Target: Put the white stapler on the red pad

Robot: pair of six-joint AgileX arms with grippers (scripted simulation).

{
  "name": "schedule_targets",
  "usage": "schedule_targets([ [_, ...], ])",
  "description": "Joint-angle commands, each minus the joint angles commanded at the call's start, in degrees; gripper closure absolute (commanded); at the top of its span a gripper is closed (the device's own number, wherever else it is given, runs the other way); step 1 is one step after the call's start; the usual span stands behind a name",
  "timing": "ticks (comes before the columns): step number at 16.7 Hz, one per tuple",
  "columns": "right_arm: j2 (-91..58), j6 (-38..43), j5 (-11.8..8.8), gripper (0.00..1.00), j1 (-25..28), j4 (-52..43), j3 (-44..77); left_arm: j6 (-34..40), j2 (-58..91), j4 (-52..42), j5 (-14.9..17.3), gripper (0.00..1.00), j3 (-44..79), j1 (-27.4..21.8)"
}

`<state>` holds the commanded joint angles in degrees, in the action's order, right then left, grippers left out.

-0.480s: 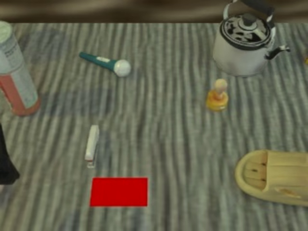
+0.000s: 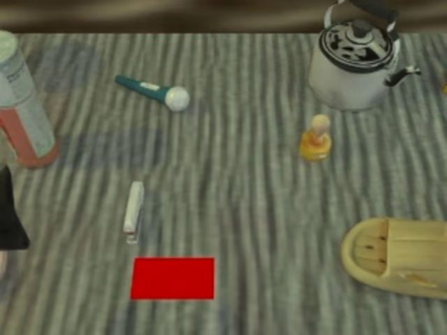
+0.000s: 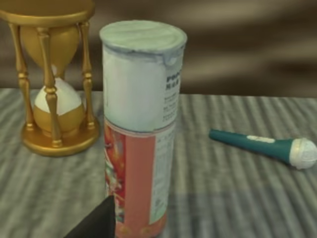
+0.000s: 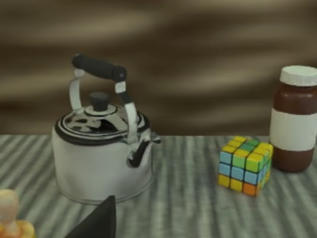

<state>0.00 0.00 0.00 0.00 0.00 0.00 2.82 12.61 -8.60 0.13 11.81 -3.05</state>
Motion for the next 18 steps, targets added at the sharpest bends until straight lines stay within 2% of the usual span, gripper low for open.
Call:
schedule_targets([
  [11,0.0,0.0,0.0,0.0,0.0,0.0,0.0,10.43,61.89,-35.13,-0.49,0.0,45.89,-11.32],
  [18,0.0,0.0,0.0,0.0,0.0,0.0,0.0,16.01,92.11,-52.8,-0.45,0.0,70.21,-17.33],
])
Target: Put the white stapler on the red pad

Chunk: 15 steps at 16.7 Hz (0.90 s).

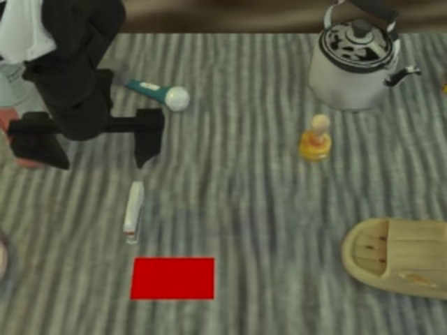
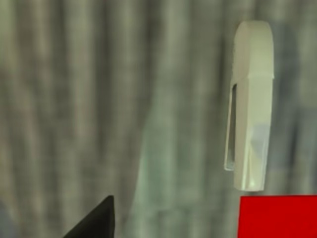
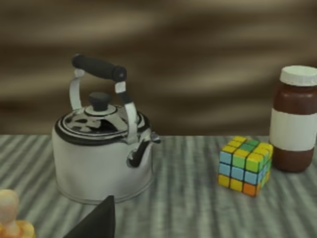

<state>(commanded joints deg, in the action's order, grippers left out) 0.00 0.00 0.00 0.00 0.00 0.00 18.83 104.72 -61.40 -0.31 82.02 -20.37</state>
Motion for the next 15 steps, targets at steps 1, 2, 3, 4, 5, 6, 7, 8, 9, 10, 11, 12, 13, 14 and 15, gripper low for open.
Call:
schedule_targets([
  [1,0.0,0.0,0.0,0.0,0.0,0.0,0.0,0.53,2.67,-1.56,0.01,0.0,2.37,-0.55],
  [2,0.0,0.0,0.0,0.0,0.0,0.0,0.0,0.98,4.93,-2.85,0.02,0.0,4.37,-1.0],
  [3,0.0,0.0,0.0,0.0,0.0,0.0,0.0,1.32,6.75,-3.85,0.03,0.0,5.92,-1.36],
  [4,0.0,0.0,0.0,0.0,0.0,0.0,0.0,1.56,7.99,-4.54,0.04,0.0,7.0,-1.6],
  [5,0.0,0.0,0.0,0.0,0.0,0.0,0.0,1.69,8.63,-4.91,0.05,0.0,7.59,-1.74],
  [6,0.0,0.0,0.0,0.0,0.0,0.0,0.0,1.71,8.76,-4.98,0.05,0.0,7.71,-1.77],
  [7,0.0,0.0,0.0,0.0,0.0,0.0,0.0,1.71,8.76,-4.98,0.05,0.0,7.71,-1.77],
  [8,0.0,0.0,0.0,0.0,0.0,0.0,0.0,1.71,8.76,-4.98,0.05,0.0,7.71,-1.77],
  [9,0.0,0.0,0.0,0.0,0.0,0.0,0.0,1.71,8.76,-4.98,0.05,0.0,7.71,-1.77],
  [10,0.0,0.0,0.0,0.0,0.0,0.0,0.0,1.66,8.61,-4.85,0.06,0.0,7.56,-1.46],
  [11,0.0,0.0,0.0,0.0,0.0,0.0,0.0,1.63,8.67,-4.68,0.06,0.0,7.41,-1.48],
  [12,0.0,0.0,0.0,0.0,0.0,0.0,0.0,1.57,8.96,-3.93,0.05,0.0,6.83,-1.51],
  [13,0.0,0.0,0.0,0.0,0.0,0.0,0.0,1.51,9.46,-2.61,0.05,0.0,5.87,-1.54],
  [14,0.0,0.0,0.0,0.0,0.0,0.0,0.0,1.47,10.14,-0.72,0.06,0.0,4.64,-1.55],
  [15,0.0,0.0,0.0,0.0,0.0,0.0,0.0,1.44,10.99,1.67,0.06,0.0,3.23,-1.56],
])
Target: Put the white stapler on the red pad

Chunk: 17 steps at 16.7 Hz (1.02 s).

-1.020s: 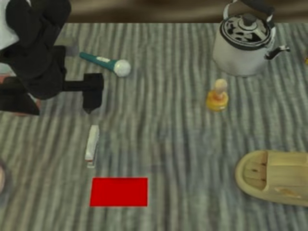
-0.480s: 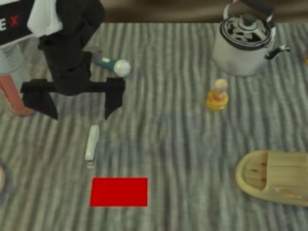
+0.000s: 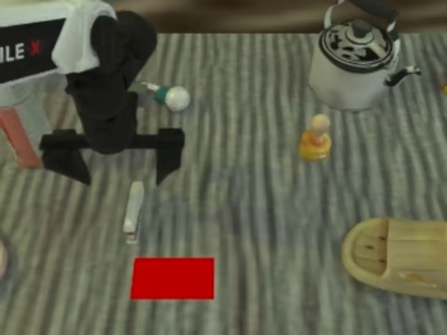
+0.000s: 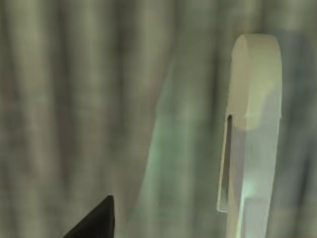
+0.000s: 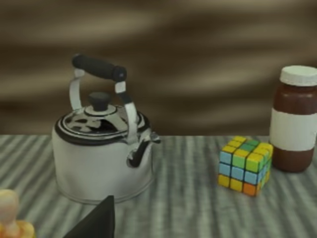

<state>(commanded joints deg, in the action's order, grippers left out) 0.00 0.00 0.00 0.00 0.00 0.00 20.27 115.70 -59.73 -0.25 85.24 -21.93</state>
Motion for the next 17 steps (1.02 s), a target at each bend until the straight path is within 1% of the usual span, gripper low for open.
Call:
schedule_targets([
  [5,0.0,0.0,0.0,0.0,0.0,0.0,0.0,-0.06,4.54,12.17,0.03,0.0,-7.28,0.02],
  [10,0.0,0.0,0.0,0.0,0.0,0.0,0.0,-0.05,5.3,13.75,0.04,0.0,-8.39,0.01],
  [17,0.0,0.0,0.0,0.0,0.0,0.0,0.0,-0.05,5.3,13.75,0.04,0.53,-8.39,0.01],
])
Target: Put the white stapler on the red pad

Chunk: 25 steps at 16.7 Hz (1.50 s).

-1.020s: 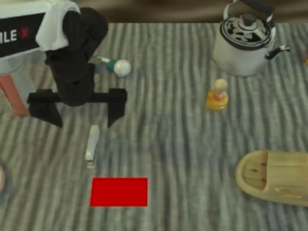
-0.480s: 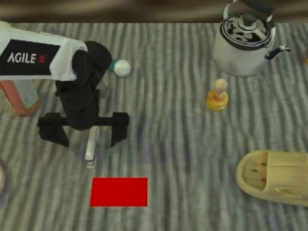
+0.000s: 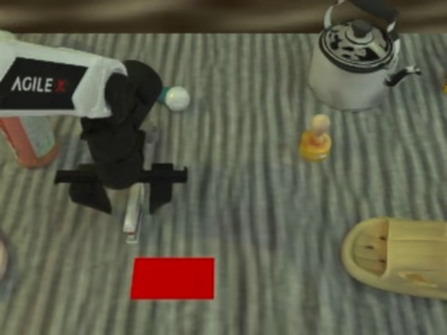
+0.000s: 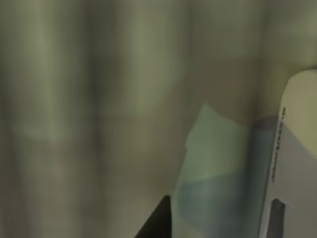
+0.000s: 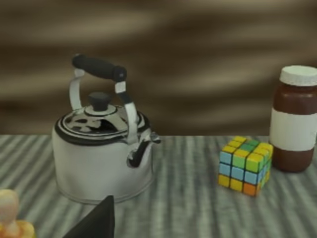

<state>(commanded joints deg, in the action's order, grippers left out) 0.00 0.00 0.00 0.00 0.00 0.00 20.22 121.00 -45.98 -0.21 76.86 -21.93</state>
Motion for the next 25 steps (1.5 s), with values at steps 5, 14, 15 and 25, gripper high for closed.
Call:
schedule_targets([
  [5,0.0,0.0,0.0,0.0,0.0,0.0,0.0,0.0,0.0,0.0,0.0,0.9,0.0,0.0],
  [14,0.0,0.0,0.0,0.0,0.0,0.0,0.0,0.0,0.0,0.0,0.0,1.0,0.0,0.0],
  [15,0.0,0.0,0.0,0.0,0.0,0.0,0.0,-0.06,-0.04,-0.02,-0.01,1.0,0.02,0.02],
  [25,0.0,0.0,0.0,0.0,0.0,0.0,0.0,0.28,-6.48,-18.67,-0.08,1.0,11.63,0.81],
])
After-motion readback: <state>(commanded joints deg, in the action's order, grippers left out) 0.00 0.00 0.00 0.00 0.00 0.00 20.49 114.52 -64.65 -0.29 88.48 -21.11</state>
